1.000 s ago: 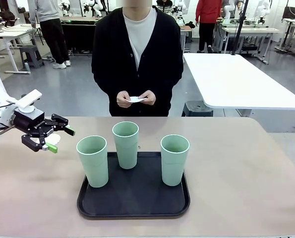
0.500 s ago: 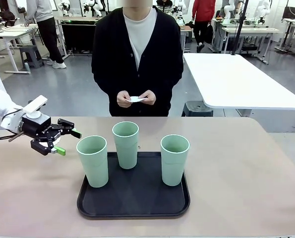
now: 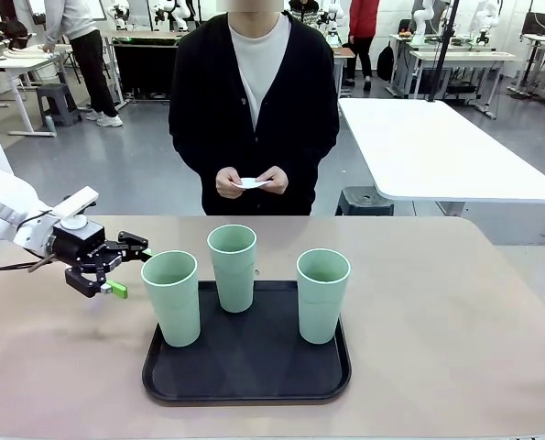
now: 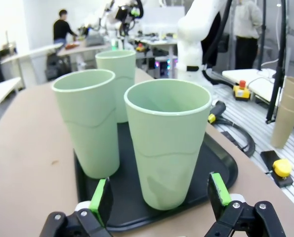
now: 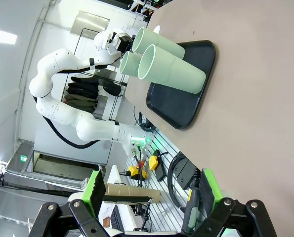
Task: Place coasters on the table and set cups on them.
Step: Pick up one Reusable plastic cup and place it on a coaster set by the human.
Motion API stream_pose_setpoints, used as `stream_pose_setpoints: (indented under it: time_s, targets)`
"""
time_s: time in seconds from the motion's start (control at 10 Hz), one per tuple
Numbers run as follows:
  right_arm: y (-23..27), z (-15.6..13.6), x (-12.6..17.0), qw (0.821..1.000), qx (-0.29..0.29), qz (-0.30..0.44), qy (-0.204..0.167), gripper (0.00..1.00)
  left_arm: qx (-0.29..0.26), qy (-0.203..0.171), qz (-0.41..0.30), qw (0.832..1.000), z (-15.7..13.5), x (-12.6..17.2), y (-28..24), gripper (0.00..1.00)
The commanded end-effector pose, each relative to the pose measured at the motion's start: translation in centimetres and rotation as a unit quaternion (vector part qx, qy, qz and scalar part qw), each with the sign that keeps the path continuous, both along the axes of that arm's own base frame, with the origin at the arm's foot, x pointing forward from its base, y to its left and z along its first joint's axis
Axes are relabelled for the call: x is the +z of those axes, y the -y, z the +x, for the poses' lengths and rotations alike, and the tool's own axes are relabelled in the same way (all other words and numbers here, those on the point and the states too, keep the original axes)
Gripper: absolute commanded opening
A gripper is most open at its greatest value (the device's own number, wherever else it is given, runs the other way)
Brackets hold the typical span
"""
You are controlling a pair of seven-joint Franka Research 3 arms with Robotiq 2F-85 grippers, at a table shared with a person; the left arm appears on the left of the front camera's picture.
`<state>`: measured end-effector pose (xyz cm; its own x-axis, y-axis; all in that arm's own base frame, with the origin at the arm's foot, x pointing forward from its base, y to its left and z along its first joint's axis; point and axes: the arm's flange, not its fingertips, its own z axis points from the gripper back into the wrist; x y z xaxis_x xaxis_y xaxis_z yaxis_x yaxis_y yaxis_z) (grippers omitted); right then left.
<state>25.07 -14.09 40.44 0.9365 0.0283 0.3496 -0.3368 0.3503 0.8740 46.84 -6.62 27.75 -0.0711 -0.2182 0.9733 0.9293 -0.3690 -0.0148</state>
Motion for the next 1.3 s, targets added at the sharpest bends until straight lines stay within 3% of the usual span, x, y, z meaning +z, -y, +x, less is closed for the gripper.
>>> stream_pose_setpoints:
  time_s: [0.0, 1.2]
  targets:
    - [0.1, 0.1, 0.0, 1.0, 0.001, 0.002, 0.008, 1.0, -0.02, 0.0, -0.004, 1.0, 0.5, -0.2, 0.6, 1.0]
    - [0.1, 0.1, 0.0, 1.0, 0.001, 0.002, 0.008, 1.0, -0.083, -0.011, 0.002, 0.996, -0.4, -2.2, 6.3, 1.0]
